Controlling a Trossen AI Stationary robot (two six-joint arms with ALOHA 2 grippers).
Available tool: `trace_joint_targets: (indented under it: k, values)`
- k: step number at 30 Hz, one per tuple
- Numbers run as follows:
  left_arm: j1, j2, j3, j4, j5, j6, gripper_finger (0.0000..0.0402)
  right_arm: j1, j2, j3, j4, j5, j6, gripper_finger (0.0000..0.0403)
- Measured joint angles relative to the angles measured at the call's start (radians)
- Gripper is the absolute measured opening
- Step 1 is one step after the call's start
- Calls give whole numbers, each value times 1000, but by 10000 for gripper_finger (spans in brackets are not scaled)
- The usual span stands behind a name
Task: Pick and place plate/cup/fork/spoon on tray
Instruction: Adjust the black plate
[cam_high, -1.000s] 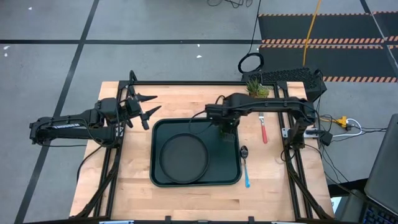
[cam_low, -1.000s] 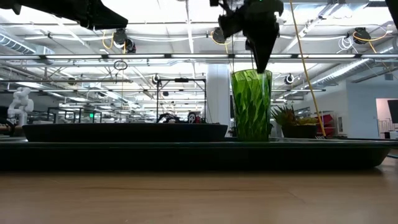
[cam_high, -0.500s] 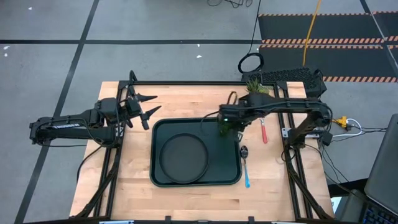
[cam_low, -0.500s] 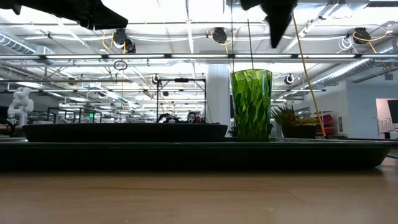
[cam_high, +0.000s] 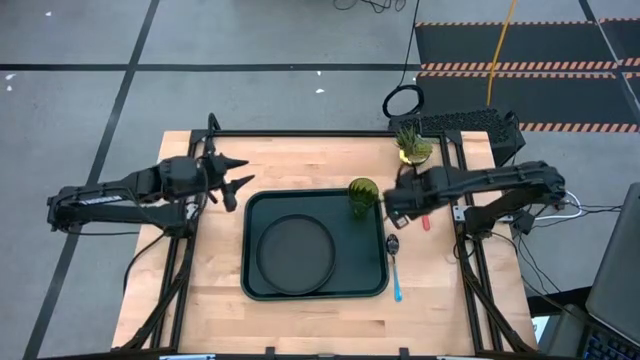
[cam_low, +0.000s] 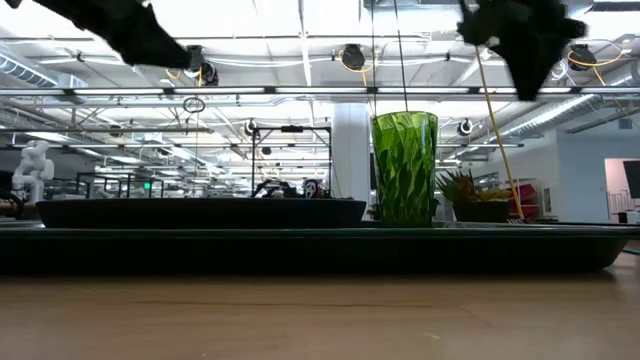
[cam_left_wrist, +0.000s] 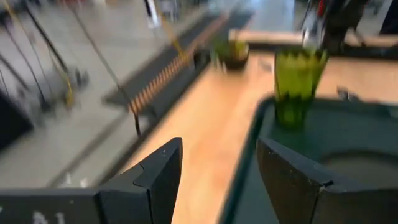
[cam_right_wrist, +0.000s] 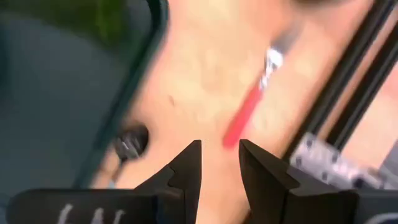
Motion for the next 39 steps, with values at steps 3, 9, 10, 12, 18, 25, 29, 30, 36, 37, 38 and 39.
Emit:
trace_joint_targets:
  k: [3, 9, 10, 12, 18, 25, 29, 30, 36, 37, 38, 39]
  values:
    - [-1, 38, 15, -88, 18, -72, 209, 39, -47, -111, 29, -33, 75, 100]
    - [-23, 160, 15, -154, 155, -168, 209, 111, -126, -266, 137, -90, 200, 100]
    - [-31, 184, 15, -154, 166, -188, 209, 125, -134, -284, 152, -90, 218, 100]
    - [-49, 229, 15, -154, 169, -233, 209, 151, -148, -317, 164, -90, 245, 100]
    - [-112, 342, 15, -171, 228, -324, 209, 199, -165, -374, 165, -80, 295, 100]
    - [-182, 431, 15, -176, 238, -391, 209, 216, -164, -387, 165, -81, 288, 100]
    - [-198, 476, 16, -187, 240, -404, 209, 216, -164, -387, 168, -76, 261, 100]
    - [-199, 485, 16, -193, 240, -406, 209, 216, -164, -387, 172, -75, 259, 100]
    - [-203, 543, 16, -262, 269, -425, 209, 223, -164, -387, 178, -53, 253, 100]
    - [-203, 551, 16, -270, 274, -426, 209, 225, -164, -387, 178, -53, 253, 100]
    - [-204, 557, 16, -282, 274, -426, 209, 229, -164, -387, 178, -53, 253, 100]
    - [-204, 559, 16, -298, 275, -426, 209, 231, -164, -387, 178, -53, 253, 100]
